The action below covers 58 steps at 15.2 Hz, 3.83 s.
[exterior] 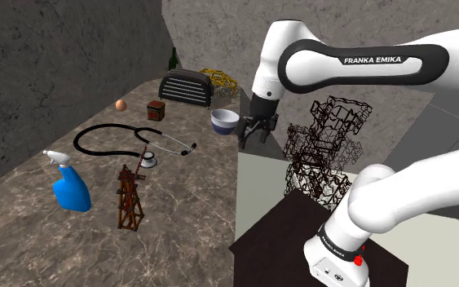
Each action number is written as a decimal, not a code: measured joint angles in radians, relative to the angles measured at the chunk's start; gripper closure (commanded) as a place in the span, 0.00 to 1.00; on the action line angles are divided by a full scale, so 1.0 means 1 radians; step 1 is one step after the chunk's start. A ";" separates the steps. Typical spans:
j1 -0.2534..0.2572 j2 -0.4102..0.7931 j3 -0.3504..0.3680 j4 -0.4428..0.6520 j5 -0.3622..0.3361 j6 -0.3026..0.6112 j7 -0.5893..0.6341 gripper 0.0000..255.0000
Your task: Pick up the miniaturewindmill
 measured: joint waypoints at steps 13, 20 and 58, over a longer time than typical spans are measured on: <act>0.017 0.368 0.206 0.154 0.084 0.358 0.312 0.00; 0.026 0.597 0.288 0.322 -0.008 0.497 0.523 0.00; 0.105 0.858 0.288 0.600 -0.188 0.551 0.770 1.00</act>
